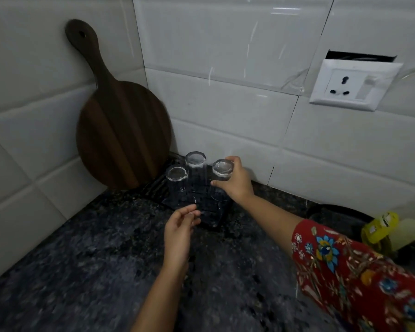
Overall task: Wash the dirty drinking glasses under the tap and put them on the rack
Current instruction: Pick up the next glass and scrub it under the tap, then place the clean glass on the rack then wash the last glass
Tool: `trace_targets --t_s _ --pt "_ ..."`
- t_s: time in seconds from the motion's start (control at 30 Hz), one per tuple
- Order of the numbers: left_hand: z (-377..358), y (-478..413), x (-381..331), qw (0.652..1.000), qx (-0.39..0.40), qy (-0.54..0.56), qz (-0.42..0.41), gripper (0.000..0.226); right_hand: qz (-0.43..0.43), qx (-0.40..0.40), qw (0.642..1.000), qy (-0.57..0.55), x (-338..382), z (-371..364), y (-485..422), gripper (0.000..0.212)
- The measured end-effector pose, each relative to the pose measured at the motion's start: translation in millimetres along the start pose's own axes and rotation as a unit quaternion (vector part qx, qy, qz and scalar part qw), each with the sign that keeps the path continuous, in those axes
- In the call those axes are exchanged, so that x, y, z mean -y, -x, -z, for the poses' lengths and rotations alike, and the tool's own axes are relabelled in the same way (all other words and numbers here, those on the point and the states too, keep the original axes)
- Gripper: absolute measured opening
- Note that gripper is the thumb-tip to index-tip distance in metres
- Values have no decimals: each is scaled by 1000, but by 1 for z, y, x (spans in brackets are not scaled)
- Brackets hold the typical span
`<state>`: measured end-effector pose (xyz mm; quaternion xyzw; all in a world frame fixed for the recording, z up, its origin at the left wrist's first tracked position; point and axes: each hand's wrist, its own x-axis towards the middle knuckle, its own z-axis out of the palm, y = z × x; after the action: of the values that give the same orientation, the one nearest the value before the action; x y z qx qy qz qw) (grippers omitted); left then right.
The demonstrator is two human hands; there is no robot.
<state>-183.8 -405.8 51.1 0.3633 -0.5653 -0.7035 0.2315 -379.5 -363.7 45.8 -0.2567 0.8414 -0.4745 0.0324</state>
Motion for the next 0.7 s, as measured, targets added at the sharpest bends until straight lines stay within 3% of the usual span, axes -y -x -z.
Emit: trace_targets --t_s 0.23,0.4,0.53,0.6,0.7 --pt "-2 2 0 1000 1 4 6 20 2 16 999 31 2 -4 1 77" --pt "-4 11 -8 1000 6 21 0 20 -53 51 997 -6 13 10 14 94" --pt "-11 30 -19 999 18 36 -24 18 -113 3 982 -148 40 50 55 57" --pt "-19 43 -24 998 35 43 -36 19 -119 10 971 -205 55 81 85 31" --pt "-34 69 -27 995 79 41 -52 19 -121 41 964 -235 64 128 130 10"
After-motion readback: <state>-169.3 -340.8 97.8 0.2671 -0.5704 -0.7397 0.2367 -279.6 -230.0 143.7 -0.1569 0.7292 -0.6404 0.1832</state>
